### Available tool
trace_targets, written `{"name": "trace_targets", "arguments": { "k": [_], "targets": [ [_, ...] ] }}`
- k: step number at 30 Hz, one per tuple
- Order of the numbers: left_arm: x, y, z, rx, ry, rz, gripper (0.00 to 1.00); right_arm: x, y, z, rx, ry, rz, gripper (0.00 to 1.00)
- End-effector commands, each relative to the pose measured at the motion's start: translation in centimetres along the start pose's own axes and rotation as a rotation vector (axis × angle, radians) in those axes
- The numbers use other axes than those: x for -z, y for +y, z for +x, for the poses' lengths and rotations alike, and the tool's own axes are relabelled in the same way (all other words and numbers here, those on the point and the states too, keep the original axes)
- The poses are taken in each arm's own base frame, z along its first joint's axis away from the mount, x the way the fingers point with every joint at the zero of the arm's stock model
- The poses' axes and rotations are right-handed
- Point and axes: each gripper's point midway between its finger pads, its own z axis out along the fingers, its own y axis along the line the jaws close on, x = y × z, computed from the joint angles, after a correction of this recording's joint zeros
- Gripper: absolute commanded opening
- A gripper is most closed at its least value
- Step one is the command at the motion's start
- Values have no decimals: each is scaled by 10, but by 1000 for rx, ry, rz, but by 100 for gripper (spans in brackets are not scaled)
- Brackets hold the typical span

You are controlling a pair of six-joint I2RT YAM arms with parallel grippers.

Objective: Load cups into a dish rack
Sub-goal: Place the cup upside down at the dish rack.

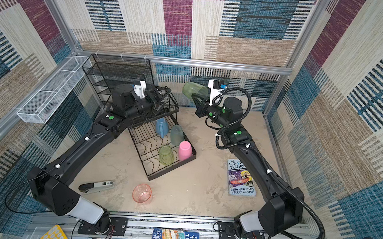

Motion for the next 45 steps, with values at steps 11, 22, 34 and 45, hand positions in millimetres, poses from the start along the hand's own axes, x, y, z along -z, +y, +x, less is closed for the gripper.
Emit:
{"name": "trace_targets", "arguments": {
  "k": [11, 22, 34, 45],
  "targets": [
    [13, -13, -23, 94, -122, 86, 98, -17, 43, -3, 31, -57, -303, 0],
    [14, -11, -31, 124, -178, 130, 98, -23, 56, 16, 20, 3, -318, 0],
    [10, -5, -33, 157, -193, 147, 98, -34, 68, 36, 40, 37, -312, 0],
    [2, 0, -28, 197, -161, 173, 96, -52, 71, 51, 29, 78, -331, 0]
  ]
}}
